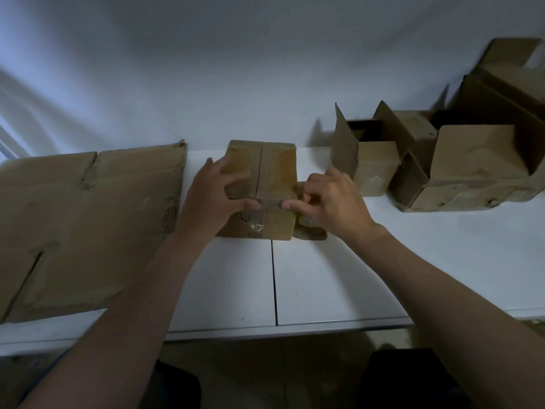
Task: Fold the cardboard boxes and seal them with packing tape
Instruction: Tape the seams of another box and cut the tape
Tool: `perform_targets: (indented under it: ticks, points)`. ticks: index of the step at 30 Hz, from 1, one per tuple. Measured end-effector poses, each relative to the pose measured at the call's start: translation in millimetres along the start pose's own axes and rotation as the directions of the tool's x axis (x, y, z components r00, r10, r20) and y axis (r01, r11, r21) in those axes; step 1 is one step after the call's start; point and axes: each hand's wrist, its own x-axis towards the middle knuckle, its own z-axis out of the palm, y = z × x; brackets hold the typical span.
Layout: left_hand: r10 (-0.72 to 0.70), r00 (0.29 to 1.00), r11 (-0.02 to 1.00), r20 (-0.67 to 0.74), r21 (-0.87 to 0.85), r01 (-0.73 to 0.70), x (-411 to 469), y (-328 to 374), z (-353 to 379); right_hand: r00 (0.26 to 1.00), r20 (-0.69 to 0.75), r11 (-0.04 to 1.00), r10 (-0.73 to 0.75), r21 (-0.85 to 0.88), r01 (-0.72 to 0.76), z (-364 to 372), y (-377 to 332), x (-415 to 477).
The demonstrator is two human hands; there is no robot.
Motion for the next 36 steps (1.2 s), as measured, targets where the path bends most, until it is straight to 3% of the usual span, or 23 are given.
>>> perform_targets:
  ticks: [3,7,10,16,19,22,26,31,36]
  points:
    - [-0.185,0.981,0.934,-0.060,-0.322,0.157,-5.0,-16.3,-1.3,1.000,-0.001,1.000,-0.015,0.002,0.015,2.3,1.6,0.7]
    - [-0.379,0.924,0.768,-0.055,-0.575,0.281,-13.7,-23.6,4.7,1.000,0.016,1.000,0.018,-0.002,-0.018,4.0,-0.2,1.9]
    - [-0.431,0.900,0.695,-0.070,-0.662,0.282,-17.5,-35.2,6.6,0.999,0.000,0.999,0.032,0.009,-0.032,4.5,-1.7,1.6]
    - [-0.455,0.873,0.681,-0.174,-0.700,0.215,-38.7,-36.9,9.8,0.996,0.016,0.994,0.086,0.060,-0.087,5.5,-5.0,0.0]
    - [-0.368,0.890,0.802,-0.267,-0.575,0.159,-45.8,-34.8,11.5,0.996,0.031,0.995,0.087,0.046,-0.088,5.2,-7.5,1.3]
    - [-0.251,0.890,0.932,-0.381,-0.344,0.115,-48.7,-30.7,12.5,0.994,0.039,0.994,0.103,0.029,-0.104,5.8,-8.9,1.6]
    - [-0.151,0.882,0.986,-0.447,-0.128,0.104,-57.2,-15.4,16.9,0.993,0.038,0.994,0.110,-0.015,-0.110,6.5,-10.4,1.1]
    - [-0.071,0.972,0.997,-0.223,-0.012,0.070,-70.2,-5.4,27.7,0.996,0.050,0.997,0.075,-0.032,-0.073,4.2,-13.5,1.0]
    - [-0.039,0.994,0.970,-0.104,0.237,0.063,-74.0,-5.3,40.2,0.996,0.052,0.996,0.071,-0.065,-0.068,3.9,-17.7,2.2]
